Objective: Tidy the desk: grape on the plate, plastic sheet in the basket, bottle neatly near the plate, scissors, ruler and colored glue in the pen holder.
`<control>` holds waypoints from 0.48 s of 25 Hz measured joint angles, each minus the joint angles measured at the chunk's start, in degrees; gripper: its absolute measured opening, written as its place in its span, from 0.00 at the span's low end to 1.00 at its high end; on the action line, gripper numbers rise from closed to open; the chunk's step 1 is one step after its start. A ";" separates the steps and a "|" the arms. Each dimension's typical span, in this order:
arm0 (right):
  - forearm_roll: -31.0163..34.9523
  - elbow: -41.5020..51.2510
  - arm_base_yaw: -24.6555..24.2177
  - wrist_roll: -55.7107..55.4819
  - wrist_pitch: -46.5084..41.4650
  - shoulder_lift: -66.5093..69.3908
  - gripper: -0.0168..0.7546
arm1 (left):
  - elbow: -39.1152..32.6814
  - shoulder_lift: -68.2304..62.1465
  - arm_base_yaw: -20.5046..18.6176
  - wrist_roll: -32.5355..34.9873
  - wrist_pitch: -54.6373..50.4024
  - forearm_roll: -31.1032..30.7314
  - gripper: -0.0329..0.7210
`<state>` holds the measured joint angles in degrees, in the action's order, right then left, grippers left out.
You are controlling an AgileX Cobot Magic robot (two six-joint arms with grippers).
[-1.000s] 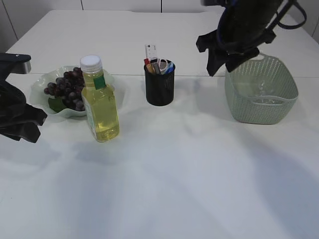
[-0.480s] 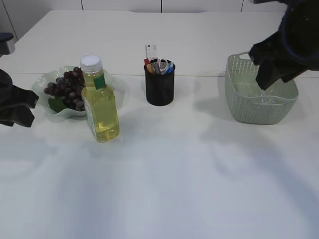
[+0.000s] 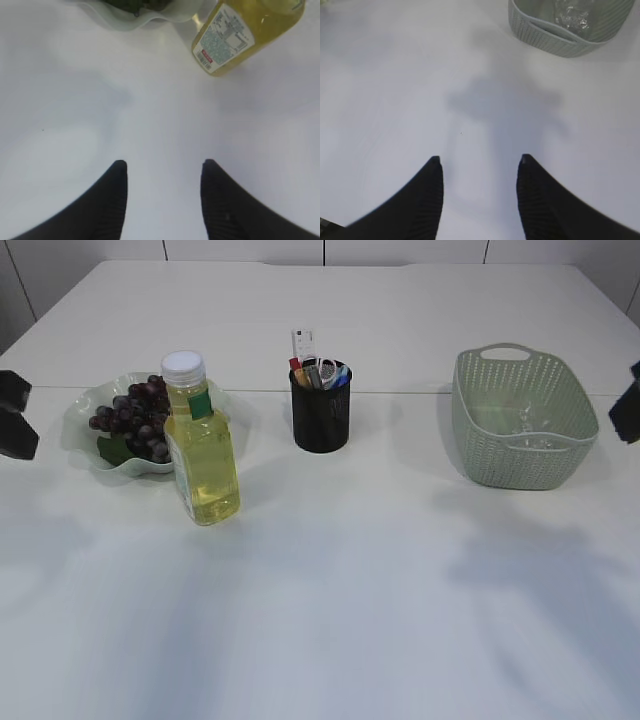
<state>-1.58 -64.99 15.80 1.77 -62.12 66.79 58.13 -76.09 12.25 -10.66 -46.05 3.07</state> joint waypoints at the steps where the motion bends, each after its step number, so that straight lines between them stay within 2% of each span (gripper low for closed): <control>1: 0.00 0.84 0.00 -0.23 0.26 -2.03 0.52 | 0.00 1.32 0.00 -0.13 -0.32 0.00 0.52; 8: -1.44 7.62 0.00 -2.87 0.46 -13.61 0.52 | 0.00 10.67 0.00 -0.35 -4.98 -0.59 0.52; 12: -2.86 11.91 0.00 -6.04 -0.42 -20.29 0.52 | 0.00 16.87 0.00 -0.48 -7.59 -4.05 0.52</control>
<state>-4.44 -53.08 15.80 -4.27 -62.54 46.50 58.13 -59.22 12.25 -11.15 -53.64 -0.98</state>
